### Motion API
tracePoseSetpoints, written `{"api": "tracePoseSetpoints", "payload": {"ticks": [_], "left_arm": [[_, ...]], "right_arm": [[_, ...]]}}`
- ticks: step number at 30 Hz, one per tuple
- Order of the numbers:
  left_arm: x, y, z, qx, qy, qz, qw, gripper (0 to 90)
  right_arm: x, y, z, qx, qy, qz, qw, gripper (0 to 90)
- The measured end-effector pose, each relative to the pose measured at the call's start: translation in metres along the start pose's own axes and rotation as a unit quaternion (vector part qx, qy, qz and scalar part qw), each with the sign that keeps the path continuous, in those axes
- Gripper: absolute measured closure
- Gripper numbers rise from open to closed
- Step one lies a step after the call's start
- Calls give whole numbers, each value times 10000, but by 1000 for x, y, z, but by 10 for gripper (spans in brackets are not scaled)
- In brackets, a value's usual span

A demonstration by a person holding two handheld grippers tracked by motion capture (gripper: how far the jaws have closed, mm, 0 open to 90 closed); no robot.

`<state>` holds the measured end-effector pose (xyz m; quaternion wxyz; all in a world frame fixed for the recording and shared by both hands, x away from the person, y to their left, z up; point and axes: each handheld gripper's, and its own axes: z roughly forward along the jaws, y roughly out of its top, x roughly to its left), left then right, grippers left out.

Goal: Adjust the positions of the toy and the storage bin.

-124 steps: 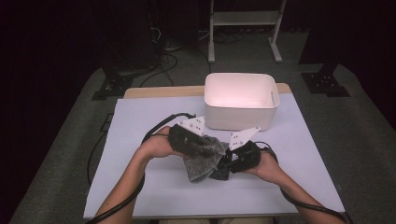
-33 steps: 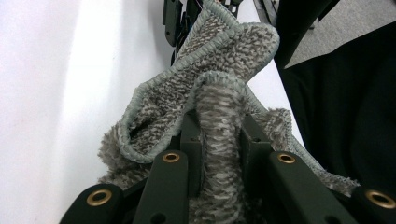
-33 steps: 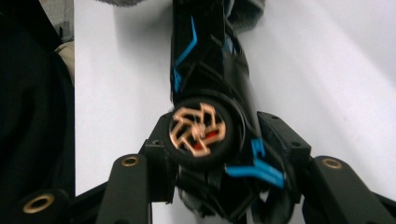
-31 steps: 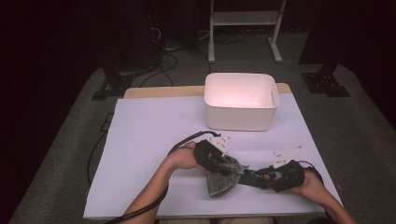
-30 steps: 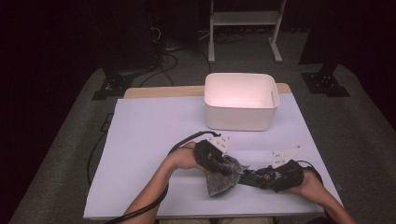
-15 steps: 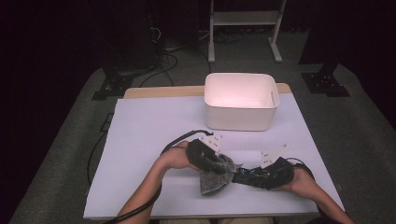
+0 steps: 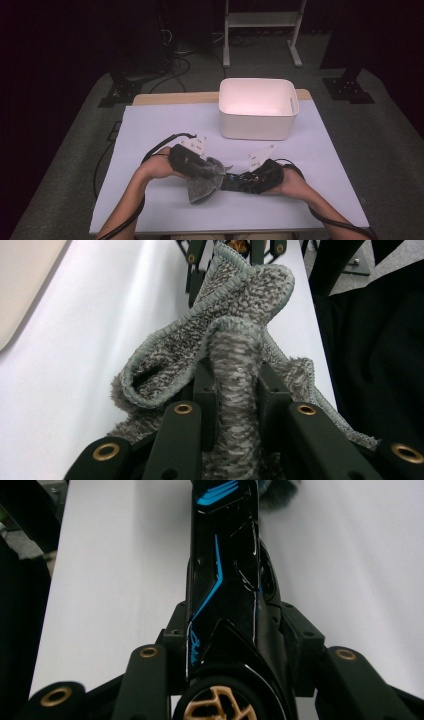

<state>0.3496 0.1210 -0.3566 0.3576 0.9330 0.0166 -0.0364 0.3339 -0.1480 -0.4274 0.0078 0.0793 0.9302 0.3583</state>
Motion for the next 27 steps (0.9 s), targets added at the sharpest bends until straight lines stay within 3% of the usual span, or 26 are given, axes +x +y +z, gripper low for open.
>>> {"api": "tracePoseSetpoints", "payload": {"ticks": [4, 7, 11, 15, 19, 27], "left_arm": [[-1, -9, -6, -2, 39, -79, 10000, 757], [-1, -17, -3, 126, 63, -142, 9998, 757], [1, -24, 1, 219, 58, -216, 9995, 756], [2, -24, 3, 173, 38, -275, 9995, 753], [1, -20, 4, 231, 51, -222, 9995, 752], [4, -3, 17, 234, -102, -64, 9997, 752]], "right_arm": [[-1, 22, 19, -33, 131, -143, 9998, 554], [-1, 32, 32, 26, 203, -250, 9995, 554], [-1, 33, 43, 111, 253, -247, 9993, 551], [-3, 30, 42, -23, 309, -122, 9994, 533], [-4, 26, 26, -259, 281, -22, 9993, 471], [-4, 7, 13, -237, 200, 104, 9995, 445]]}}
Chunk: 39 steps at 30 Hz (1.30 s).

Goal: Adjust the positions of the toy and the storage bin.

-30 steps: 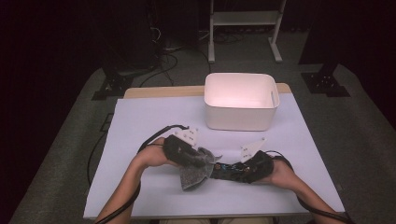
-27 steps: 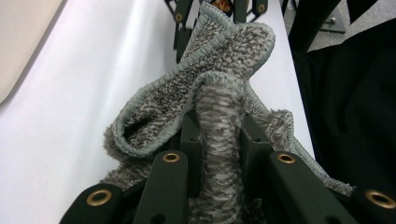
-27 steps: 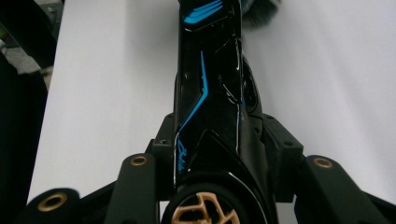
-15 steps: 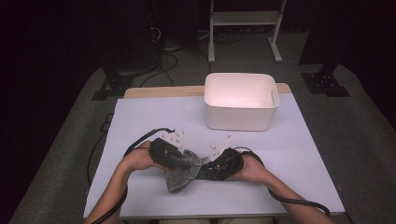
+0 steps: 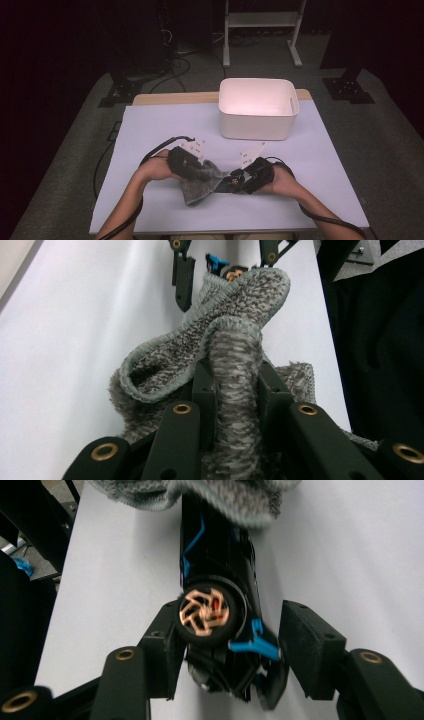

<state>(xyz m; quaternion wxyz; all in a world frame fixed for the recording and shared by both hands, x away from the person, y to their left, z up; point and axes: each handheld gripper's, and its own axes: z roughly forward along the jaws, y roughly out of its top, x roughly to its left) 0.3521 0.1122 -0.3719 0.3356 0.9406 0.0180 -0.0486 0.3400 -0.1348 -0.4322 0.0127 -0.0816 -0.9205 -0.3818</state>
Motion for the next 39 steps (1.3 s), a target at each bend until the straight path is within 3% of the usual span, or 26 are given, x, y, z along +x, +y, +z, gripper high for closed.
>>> {"api": "tracePoseSetpoints", "payload": {"ticks": [9, 11, 16, 24, 33, 39], "left_arm": [[3, 26, 23, 123, -164, 251, 9995, 750], [4, 30, 26, 157, -195, 299, 9992, 750], [4, 35, 31, 177, -209, 377, 9989, 750], [1, 23, 20, 166, -154, 314, 9992, 746], [-1, -1, -2, 210, 71, 66, 9997, 733], [-1, -2, -2, 196, 77, 73, 9998, 733]], "right_arm": [[4, -10, 6, -64, -105, 40, 9999, 496], [3, -11, 6, -121, -22, 48, 9999, 545], [5, -12, 7, -169, -31, 62, 9998, 550], [5, -13, 7, -182, -40, 72, 9998, 552], [5, -13, 7, -195, -55, 87, 9998, 552], [5, -13, 7, -203, -47, 102, 9997, 552]]}}
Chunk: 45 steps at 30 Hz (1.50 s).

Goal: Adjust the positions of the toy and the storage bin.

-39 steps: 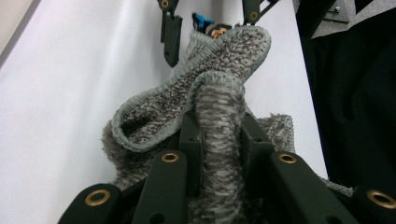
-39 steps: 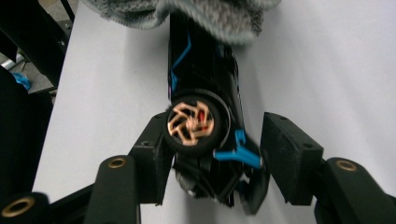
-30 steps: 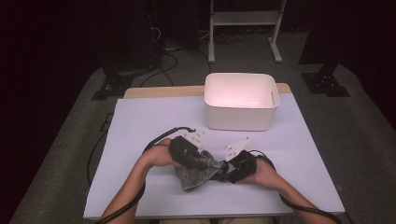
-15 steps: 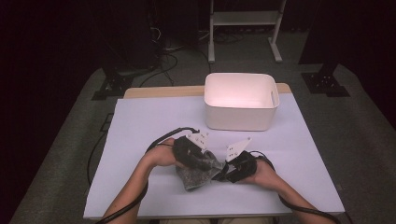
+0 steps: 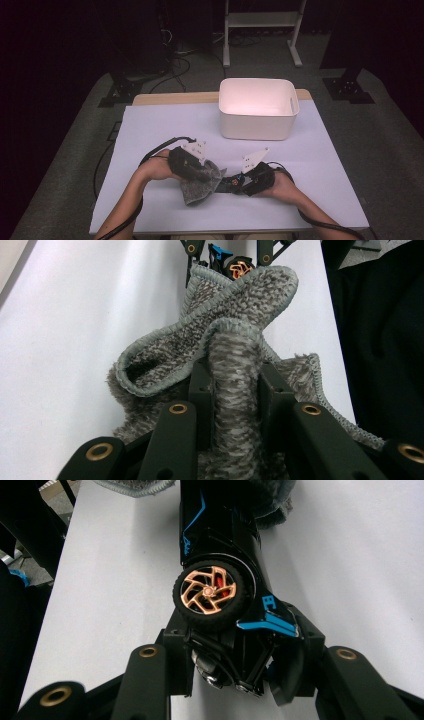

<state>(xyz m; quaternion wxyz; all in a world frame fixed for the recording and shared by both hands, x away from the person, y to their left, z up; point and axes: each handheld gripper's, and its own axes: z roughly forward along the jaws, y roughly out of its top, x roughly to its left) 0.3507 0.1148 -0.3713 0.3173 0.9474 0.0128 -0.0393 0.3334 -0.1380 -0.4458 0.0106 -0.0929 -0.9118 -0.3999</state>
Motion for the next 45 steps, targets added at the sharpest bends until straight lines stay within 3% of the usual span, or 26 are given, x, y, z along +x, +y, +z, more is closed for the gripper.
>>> {"api": "tracePoseSetpoints", "payload": {"ticks": [5, 13, 21, 29, 45], "left_arm": [[1, 10, 7, -35, -87, 127, 9999, 750], [3, 42, 28, 31, -214, 470, 9987, 751], [6, 59, 42, 81, -378, 573, 9976, 752], [4, 43, 32, 111, -314, 522, 9981, 756], [-3, -10, -7, -18, 30, 60, 10000, 754]], "right_arm": [[0, 0, 1, -20, -10, 13, 10000, 552], [-1, 0, 1, -68, -43, 26, 10000, 555], [-1, 0, 2, -103, -46, 31, 9999, 559], [1, 0, 2, -49, -94, -18, 9999, 561], [1, 1, 2, -34, -105, -10, 9999, 561]]}}
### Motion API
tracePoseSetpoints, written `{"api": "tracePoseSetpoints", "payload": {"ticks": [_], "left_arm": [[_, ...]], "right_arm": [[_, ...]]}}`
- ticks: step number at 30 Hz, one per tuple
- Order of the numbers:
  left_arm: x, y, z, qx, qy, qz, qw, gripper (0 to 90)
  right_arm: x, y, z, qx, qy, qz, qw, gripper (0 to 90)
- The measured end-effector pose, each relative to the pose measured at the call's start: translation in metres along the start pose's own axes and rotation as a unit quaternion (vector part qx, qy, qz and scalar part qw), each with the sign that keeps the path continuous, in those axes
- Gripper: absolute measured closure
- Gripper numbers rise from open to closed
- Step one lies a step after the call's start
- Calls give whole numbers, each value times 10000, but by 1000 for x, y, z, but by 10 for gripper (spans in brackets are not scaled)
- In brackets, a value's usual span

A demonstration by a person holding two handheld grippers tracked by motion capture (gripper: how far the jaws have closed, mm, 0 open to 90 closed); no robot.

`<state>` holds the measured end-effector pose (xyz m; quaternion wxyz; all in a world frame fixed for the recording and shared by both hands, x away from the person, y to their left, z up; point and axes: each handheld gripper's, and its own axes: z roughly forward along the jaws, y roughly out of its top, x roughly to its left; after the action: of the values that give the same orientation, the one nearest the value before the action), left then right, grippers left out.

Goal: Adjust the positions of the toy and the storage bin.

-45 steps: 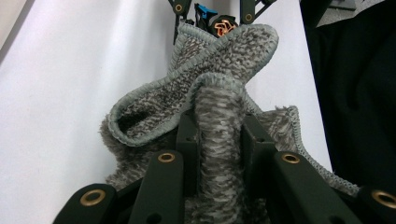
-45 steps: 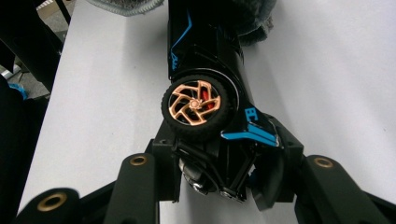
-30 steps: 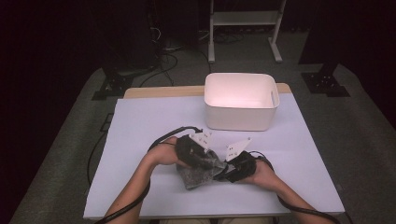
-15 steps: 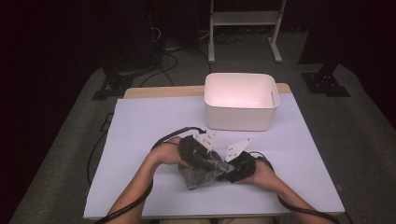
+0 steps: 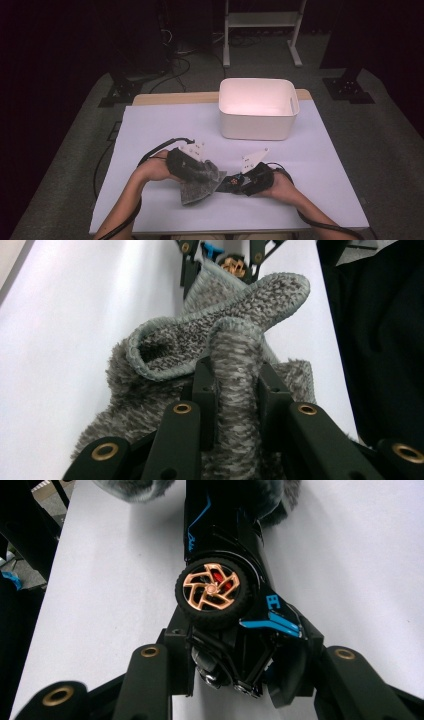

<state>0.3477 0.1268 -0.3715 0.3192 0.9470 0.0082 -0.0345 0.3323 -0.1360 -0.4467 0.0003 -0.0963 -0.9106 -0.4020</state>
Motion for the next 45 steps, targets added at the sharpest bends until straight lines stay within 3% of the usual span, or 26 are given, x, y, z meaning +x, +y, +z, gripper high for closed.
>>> {"api": "tracePoseSetpoints", "payload": {"ticks": [15, 21, 28, 37, 45], "left_arm": [[-5, -36, -29, 56, 309, -375, 9988, 754], [-7, -48, -40, -4, 405, -502, 9979, 754], [-9, -58, -45, -63, 448, -595, 9972, 754], [-8, -65, -45, 123, 471, -673, 9965, 754], [-7, -90, -63, 167, 690, -1034, 9921, 754]], "right_arm": [[-2, 1, 0, 26, 48, 104, 9999, 555], [-1, 5, 6, 143, 28, 61, 9999, 477], [1, 16, 12, 164, 34, -28, 9999, 470], [4, 24, 17, 241, -21, -209, 9995, 540], [0, 25, 13, 344, 24, -307, 9989, 559]]}}
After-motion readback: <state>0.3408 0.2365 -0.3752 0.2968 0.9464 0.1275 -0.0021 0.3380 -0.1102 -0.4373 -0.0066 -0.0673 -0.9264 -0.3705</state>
